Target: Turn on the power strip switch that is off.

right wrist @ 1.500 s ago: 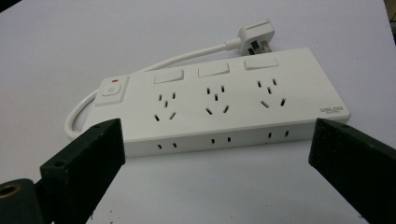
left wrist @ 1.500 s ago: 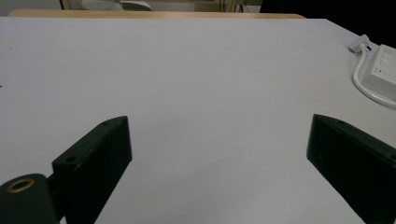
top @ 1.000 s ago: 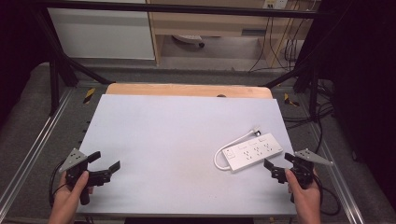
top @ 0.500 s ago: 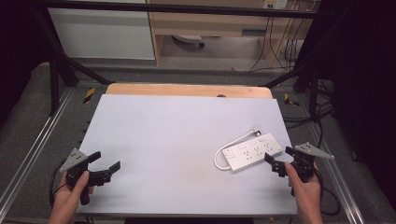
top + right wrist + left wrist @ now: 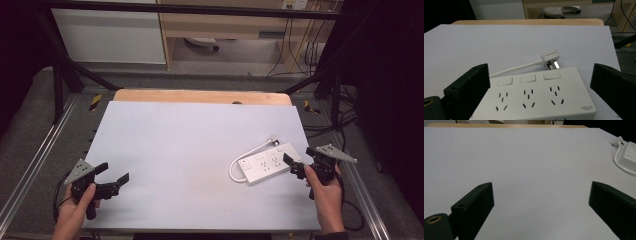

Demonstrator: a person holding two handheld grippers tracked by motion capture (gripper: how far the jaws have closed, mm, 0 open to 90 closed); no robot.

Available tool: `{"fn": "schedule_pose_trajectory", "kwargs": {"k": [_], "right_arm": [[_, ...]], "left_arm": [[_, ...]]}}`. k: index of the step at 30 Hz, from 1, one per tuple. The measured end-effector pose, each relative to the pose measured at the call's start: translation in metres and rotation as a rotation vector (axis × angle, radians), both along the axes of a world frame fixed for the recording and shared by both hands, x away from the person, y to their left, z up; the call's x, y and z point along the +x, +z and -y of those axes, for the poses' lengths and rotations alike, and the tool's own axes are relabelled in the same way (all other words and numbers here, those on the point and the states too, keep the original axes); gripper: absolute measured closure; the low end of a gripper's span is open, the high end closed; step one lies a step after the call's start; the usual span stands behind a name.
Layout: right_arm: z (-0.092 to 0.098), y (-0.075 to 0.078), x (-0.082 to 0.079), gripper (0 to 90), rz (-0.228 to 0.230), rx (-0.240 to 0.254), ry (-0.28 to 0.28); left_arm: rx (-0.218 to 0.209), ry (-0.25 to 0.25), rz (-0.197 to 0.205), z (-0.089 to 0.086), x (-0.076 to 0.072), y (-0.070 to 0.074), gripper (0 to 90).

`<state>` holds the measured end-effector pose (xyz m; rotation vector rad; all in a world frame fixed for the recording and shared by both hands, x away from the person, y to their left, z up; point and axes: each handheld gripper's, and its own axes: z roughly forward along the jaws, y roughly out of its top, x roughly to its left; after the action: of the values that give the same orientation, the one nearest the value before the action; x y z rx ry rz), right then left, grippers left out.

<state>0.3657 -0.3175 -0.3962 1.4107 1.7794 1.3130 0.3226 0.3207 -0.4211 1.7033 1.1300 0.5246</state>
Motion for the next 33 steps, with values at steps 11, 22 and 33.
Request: {"fn": "schedule_pose_trajectory", "kwargs": {"k": [11,22,33], "right_arm": [[-0.002,0.011,0.020,3.0,0.002,0.002,0.005],[0.002,0.016,0.029,3.2,0.000,-0.003,0.000],[0.000,0.016,0.045,7.5,-0.005,-0.031,-0.001]], "left_arm": [[0.001,0.003,0.000,-0.001,0.000,0.000,6.1],[-0.001,0.013,-0.004,-0.003,0.001,-0.001,6.2],[0.001,0.023,-0.009,-0.005,0.002,-0.002,6.2]]}}
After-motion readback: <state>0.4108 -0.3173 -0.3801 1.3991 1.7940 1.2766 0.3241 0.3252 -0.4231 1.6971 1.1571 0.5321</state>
